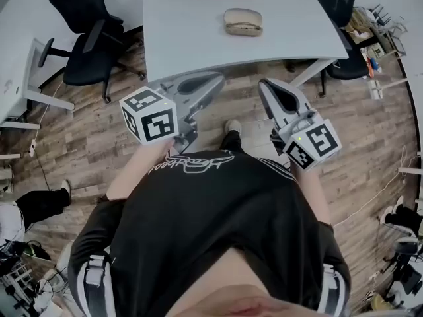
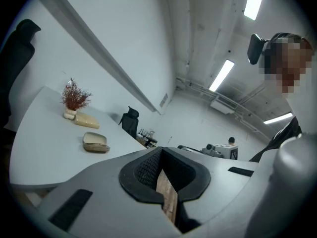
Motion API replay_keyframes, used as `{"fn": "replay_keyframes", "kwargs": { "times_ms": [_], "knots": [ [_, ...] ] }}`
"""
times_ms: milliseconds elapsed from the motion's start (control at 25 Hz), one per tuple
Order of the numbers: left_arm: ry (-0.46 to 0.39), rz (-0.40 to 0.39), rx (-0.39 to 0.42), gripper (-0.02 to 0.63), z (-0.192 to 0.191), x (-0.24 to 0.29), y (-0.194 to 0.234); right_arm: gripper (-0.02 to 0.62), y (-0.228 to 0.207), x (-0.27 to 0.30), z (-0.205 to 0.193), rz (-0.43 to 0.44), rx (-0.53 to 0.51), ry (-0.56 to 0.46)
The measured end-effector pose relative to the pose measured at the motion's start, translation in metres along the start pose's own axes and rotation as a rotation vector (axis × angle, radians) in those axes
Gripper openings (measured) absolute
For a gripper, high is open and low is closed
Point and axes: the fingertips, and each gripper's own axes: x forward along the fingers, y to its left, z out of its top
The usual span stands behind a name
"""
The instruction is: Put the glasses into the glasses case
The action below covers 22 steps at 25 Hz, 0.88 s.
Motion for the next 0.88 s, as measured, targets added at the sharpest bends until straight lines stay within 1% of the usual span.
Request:
{"fn": "replay_keyframes", "kwargs": {
  "times_ms": [120, 240, 600, 880],
  "knots": [
    [0.001, 0.009, -0.010, 0.006, -0.011, -0.005, -0.005, 0.014, 0.013, -0.012, -0.008, 0.019, 0.049, -0.012],
    [0.023, 0.000, -0.023, 0.006, -0.023, -0.006, -0.012, 0.014, 0.019, -0.022, -0.012, 0.017, 0.082, -0.027],
    [0.059, -0.022, -0.038, 0.006, -0.047, -0.005, -0.027, 0.014, 0.027, -0.043, -0.028, -0.011, 0.124, -0.022],
    [0.068, -0.020, -0.051, 0.006, -0.052, -0.009, -0.025, 0.014, 0.032, -0.041, -0.034, -0.015, 0.123, -0.004]
  ]
}}
